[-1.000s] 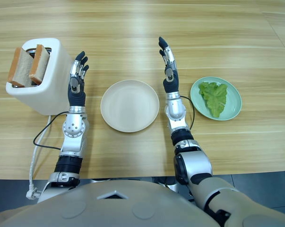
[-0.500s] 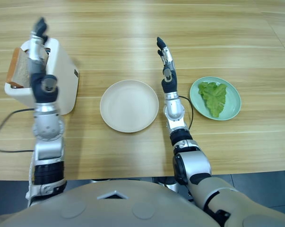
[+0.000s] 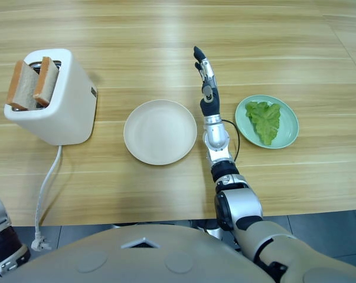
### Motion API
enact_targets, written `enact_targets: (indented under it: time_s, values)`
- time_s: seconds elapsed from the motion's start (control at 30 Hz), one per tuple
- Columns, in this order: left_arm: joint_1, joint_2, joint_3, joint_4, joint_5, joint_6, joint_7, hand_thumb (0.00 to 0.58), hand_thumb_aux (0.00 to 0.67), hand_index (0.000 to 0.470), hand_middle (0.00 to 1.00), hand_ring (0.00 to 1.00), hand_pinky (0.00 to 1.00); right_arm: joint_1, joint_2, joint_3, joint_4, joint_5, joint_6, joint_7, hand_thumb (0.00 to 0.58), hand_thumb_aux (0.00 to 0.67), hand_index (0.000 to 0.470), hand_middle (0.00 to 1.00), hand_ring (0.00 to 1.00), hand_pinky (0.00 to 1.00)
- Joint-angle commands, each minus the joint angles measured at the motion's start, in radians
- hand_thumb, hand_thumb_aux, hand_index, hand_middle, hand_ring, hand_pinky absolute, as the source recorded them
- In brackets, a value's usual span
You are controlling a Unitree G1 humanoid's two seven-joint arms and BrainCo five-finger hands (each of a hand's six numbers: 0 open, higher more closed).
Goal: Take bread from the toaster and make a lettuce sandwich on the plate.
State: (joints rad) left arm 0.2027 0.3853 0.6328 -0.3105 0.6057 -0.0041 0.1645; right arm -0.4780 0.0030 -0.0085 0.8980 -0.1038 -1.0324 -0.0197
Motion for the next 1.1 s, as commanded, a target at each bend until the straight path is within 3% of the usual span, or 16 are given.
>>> enact_targets:
  time_s: [0.03, 0.3, 0.97, 1.03, 1.07, 1.1]
  values:
    - [0.000, 0.022, -0.066, 0.112, 0.013, 0.046, -0.017, 0.000, 0.000, 0.000, 0.00, 0.00, 0.00, -0.011, -0.001, -0.002, 0.007, 0.014, 0.011, 0.007, 0.000, 0.000, 0.000, 0.00, 0.00, 0.00]
    - [-0.028, 0.114, -0.185, 0.193, 0.030, 0.101, -0.071, 0.000, 0.000, 0.000, 0.00, 0.00, 0.00, -0.007, -0.001, -0.002, 0.004, 0.008, 0.007, 0.004, 0.000, 0.000, 0.000, 0.00, 0.00, 0.00]
    - [-0.081, 0.208, -0.329, 0.210, 0.062, 0.189, -0.109, 0.000, 0.000, 0.000, 0.00, 0.00, 0.00, 0.000, 0.000, -0.002, -0.002, 0.017, 0.004, 0.011, 0.000, 0.000, 0.000, 0.00, 0.00, 0.00]
    - [-0.085, 0.208, -0.341, 0.221, 0.056, 0.192, -0.112, 0.319, 0.221, 0.152, 0.00, 0.00, 0.00, 0.000, 0.000, -0.003, -0.002, 0.018, 0.004, 0.013, 0.000, 0.000, 0.000, 0.00, 0.00, 0.00]
    - [-0.087, 0.208, -0.347, 0.227, 0.054, 0.194, -0.114, 0.319, 0.221, 0.152, 0.00, 0.00, 0.00, 0.000, 0.000, -0.004, -0.002, 0.019, 0.004, 0.014, 0.000, 0.000, 0.000, 0.00, 0.00, 0.00]
    - [-0.089, 0.208, -0.350, 0.231, 0.052, 0.195, -0.113, 0.569, 0.578, 0.397, 0.00, 0.00, 0.00, 0.000, -0.001, -0.004, -0.001, 0.019, 0.005, 0.014, 0.000, 0.000, 0.000, 0.00, 0.00, 0.00]
